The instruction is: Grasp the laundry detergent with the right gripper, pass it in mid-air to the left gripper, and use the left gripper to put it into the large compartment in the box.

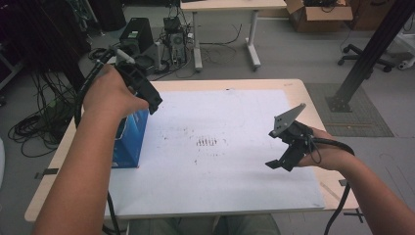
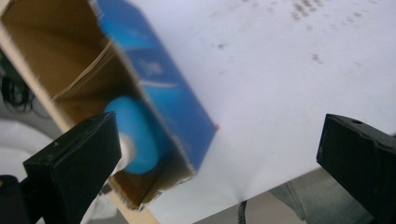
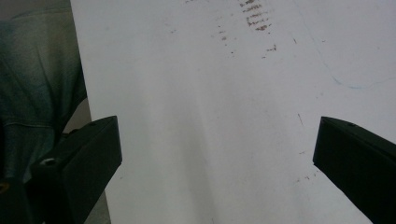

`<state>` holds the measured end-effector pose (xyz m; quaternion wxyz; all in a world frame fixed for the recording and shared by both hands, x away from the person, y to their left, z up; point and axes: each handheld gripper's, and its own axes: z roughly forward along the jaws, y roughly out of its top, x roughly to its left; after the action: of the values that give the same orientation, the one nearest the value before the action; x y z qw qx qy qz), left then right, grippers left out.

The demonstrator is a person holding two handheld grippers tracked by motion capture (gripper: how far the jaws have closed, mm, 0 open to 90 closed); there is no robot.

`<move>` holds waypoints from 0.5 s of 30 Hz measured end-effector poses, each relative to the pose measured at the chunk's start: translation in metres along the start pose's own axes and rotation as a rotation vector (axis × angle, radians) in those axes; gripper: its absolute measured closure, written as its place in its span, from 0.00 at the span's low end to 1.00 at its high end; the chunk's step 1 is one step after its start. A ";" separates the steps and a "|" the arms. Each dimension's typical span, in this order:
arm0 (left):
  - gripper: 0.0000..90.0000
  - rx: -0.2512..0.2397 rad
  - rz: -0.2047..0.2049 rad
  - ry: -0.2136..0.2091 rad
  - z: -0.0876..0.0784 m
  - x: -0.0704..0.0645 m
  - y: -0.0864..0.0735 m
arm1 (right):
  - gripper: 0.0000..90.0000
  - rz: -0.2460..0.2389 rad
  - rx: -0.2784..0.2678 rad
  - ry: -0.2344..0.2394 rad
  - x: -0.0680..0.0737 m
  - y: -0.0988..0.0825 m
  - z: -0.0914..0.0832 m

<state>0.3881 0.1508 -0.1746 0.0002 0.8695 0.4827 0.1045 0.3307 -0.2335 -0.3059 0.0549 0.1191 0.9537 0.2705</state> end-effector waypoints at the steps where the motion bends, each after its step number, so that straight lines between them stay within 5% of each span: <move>1: 0.00 -0.004 0.058 -0.015 -0.004 -0.011 0.004 | 0.01 0.000 0.002 0.000 0.000 0.000 0.000; 3: 0.00 -0.009 0.087 -0.028 -0.005 -0.016 0.007 | 0.01 0.001 0.005 0.001 0.000 0.000 0.000; 11: 0.00 -0.037 0.352 -0.099 -0.008 -0.056 0.017 | 0.01 0.000 0.025 -0.002 -0.001 0.001 -0.001; 12: 0.00 -0.039 0.413 -0.108 -0.007 -0.065 0.017 | 0.01 0.002 0.026 -0.003 -0.001 0.002 -0.002; 13: 0.00 -0.039 0.413 -0.108 -0.007 -0.065 0.017 | 0.01 0.002 0.026 -0.003 -0.001 0.002 -0.002; 15: 0.00 -0.040 0.486 -0.113 -0.005 -0.077 0.017 | 0.01 0.003 0.028 -0.002 -0.001 0.002 -0.002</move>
<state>0.3623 0.0763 -0.1815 0.0192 0.9643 0.2565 0.0625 0.3319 -0.2332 -0.3029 0.0536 0.1216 0.9572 0.2571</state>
